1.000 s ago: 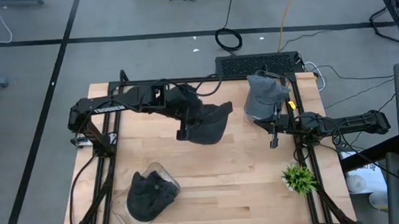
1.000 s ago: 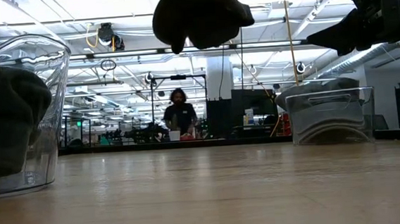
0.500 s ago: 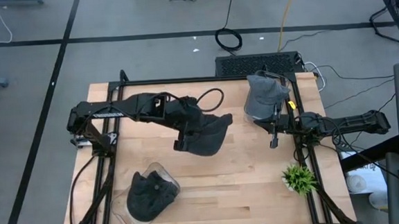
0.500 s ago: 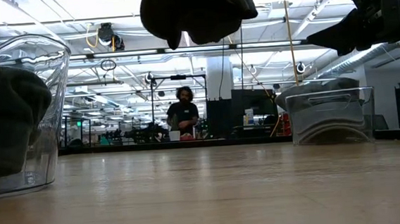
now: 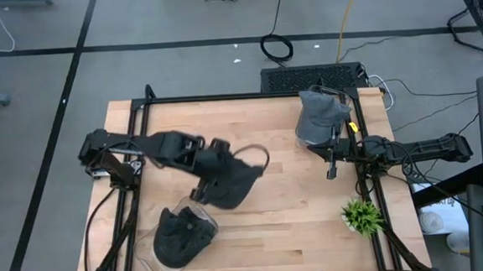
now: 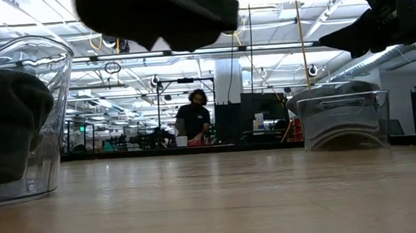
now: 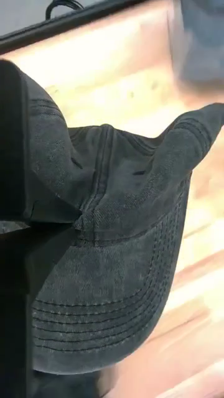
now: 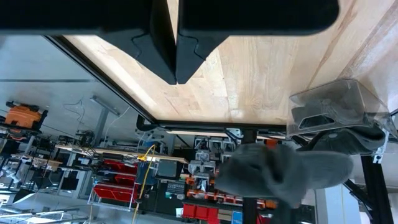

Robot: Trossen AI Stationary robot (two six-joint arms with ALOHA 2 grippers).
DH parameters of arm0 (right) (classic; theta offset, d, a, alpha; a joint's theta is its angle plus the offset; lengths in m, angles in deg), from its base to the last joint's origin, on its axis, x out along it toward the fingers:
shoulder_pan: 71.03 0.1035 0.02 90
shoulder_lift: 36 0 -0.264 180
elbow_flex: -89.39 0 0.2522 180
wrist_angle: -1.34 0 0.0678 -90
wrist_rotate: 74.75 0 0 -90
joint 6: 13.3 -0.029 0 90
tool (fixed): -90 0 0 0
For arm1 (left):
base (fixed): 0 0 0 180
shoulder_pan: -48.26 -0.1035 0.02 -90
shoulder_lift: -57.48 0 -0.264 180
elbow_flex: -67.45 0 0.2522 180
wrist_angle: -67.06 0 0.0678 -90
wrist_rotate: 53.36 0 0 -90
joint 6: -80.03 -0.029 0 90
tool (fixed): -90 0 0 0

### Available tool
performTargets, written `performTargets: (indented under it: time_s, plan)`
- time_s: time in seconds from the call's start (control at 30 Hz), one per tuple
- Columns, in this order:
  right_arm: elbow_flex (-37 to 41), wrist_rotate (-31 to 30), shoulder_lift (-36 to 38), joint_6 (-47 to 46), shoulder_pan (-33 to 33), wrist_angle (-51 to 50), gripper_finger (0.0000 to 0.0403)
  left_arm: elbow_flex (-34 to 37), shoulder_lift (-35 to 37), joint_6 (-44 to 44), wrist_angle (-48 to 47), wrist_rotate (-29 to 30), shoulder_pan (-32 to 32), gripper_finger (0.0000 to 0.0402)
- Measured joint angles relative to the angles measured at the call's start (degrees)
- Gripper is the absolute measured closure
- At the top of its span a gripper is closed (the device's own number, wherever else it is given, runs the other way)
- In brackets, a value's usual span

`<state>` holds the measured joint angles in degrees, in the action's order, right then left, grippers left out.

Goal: Pick & Place hat
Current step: Put the black cap into the bottom transparent bin

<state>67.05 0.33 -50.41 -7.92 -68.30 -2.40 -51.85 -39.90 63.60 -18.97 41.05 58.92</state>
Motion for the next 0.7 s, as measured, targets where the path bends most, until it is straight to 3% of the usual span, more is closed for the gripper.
performTargets:
  time_s: [0.13,0.57,0.7]
  plan:
    - [0.0,0.0,0.0,0.0,0.0,0.02,0.0403,0.0,0.17,2.92,-5.53,0.59,4.63,0.0398]
    - [0.0,0.0,0.0,0.0,0.01,0.0,0.0403,0.04,7.2,28.96,-12.84,2.7,26.49,0.0398]
    - [0.0,0.0,0.0,-0.01,0.01,0.0,0.0403,0.06,7.0,42.49,-16.93,6.13,34.39,0.0392]
